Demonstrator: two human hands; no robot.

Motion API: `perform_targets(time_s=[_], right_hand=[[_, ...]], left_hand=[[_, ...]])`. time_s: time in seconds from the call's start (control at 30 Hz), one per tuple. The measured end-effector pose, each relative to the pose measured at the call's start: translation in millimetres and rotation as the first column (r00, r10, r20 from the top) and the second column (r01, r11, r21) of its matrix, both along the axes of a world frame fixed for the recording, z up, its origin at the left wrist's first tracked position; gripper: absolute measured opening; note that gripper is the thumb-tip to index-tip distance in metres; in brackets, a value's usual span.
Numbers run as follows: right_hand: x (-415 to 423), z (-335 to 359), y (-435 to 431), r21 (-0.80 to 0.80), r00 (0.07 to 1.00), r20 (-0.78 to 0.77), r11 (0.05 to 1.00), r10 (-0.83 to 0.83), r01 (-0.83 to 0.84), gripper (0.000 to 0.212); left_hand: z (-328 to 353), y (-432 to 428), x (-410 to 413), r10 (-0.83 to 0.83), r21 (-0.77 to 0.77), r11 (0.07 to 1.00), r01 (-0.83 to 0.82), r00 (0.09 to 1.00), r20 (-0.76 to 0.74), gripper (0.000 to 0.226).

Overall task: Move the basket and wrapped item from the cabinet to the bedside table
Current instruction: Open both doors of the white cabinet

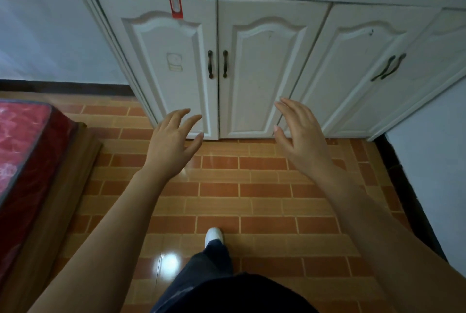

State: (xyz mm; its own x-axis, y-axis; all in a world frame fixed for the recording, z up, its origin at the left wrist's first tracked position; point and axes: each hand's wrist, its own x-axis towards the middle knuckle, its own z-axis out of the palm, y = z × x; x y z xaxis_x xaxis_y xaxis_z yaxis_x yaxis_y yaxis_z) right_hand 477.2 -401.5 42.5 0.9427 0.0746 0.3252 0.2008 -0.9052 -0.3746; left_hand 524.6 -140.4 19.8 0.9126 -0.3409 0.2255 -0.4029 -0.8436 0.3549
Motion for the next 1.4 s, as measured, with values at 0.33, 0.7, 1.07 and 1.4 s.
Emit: perform_targets(time_s=[0.33,0.7,1.07,1.4], right_hand=[[115.3,-1.2,-6.5,0.022,1.000,0.017,1.000,-0.018,0.018,0.048],[252.0,-15.8,-63.6,-0.035,0.992,-0.029,0.991,0.127,-0.128,0.048],[368.9,-15.2,-112.7,-0.032,0.941,-0.092,0.944,0.325,-0.329,0.052],[405.0,-24.3,-117.0,-0.012,0.923,-0.101,0.927,0.372,-0.375,0.050]], left_hand=[[-7.9,-12.9,119.5,-0.010,0.065,0.998,0.009,1.000,0.003,0.044],[-17.9,-65.4,221.3,0.104,0.086,0.991,-0.102,0.994,-0.016,0.052],[-15.1,-124.6,287.9,0.297,0.069,0.953,-0.295,0.955,-0.019,0.052],[-20.6,-127.3,316.2,0.335,0.117,0.937,-0.328,0.941,-0.045,0.051]])
